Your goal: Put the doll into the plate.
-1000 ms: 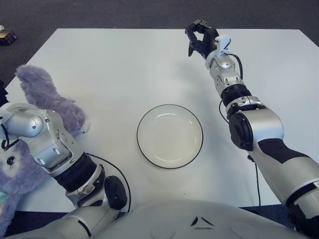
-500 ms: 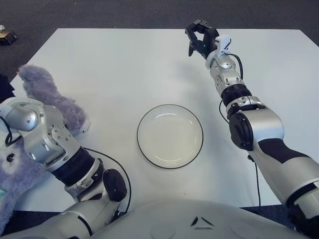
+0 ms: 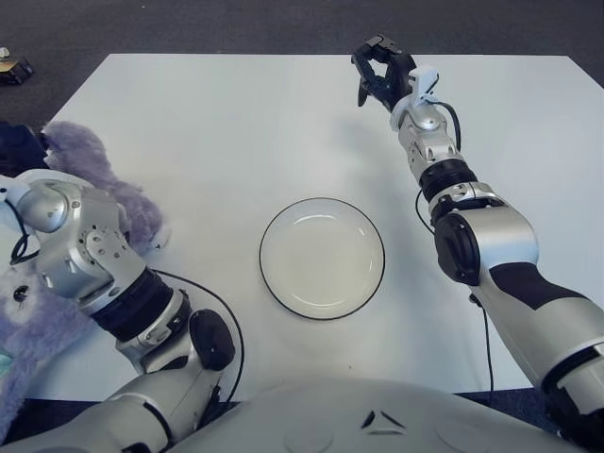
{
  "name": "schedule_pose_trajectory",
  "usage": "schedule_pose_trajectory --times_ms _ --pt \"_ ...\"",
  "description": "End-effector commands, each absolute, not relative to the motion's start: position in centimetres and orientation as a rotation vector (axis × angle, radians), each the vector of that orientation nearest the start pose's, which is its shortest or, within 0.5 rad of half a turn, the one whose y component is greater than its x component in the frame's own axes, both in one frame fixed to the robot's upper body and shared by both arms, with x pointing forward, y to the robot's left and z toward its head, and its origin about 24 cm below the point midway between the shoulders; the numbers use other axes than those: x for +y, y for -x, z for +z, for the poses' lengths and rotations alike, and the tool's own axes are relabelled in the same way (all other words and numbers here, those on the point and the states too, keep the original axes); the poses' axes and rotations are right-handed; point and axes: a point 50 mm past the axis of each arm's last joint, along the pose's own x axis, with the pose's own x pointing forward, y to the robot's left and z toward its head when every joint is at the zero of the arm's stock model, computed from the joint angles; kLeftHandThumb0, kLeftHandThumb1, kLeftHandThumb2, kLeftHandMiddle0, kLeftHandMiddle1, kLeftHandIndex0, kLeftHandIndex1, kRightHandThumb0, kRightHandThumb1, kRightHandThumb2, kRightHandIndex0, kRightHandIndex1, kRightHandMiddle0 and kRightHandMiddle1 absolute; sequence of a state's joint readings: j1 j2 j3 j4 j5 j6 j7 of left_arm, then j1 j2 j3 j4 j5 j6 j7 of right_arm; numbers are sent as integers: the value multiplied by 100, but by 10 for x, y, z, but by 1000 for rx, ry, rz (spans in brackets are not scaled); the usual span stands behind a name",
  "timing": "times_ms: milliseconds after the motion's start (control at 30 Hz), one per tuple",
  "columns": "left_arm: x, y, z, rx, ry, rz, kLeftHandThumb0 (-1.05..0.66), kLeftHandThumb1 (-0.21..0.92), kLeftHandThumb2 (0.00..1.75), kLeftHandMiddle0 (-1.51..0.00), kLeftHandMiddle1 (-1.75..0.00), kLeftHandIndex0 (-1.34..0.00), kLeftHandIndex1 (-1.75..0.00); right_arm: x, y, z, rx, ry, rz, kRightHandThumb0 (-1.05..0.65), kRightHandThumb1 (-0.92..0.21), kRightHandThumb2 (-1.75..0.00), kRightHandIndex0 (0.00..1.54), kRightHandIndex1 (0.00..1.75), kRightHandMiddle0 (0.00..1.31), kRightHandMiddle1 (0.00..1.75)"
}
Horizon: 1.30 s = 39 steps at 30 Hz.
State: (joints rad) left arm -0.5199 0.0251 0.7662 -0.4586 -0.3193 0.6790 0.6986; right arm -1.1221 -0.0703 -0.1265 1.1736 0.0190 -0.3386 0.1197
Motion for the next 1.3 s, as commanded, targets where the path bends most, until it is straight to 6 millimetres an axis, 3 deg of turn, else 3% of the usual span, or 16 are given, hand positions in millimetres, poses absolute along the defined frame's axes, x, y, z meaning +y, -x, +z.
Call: schedule_pose_trajectory --times_ms 0,767,1267 --pt "291 -253 187 -181 587 952 -35 92 51 -49 -175 -21 -175 -100 -414 172 -255 48 242 -35 -92 -30 99 175 44 150" --pt "268 -289 195 -48 729 534 -35 92 51 -60 -175 -21 -175 -102 -413 171 -250 34 281 -35 -92 -29 102 175 45 148" --pt "248 -310 203 12 732 408 -35 92 51 -65 -165 -21 -175 -100 -413 171 -251 33 300 -35 -92 -31 103 175 42 152"
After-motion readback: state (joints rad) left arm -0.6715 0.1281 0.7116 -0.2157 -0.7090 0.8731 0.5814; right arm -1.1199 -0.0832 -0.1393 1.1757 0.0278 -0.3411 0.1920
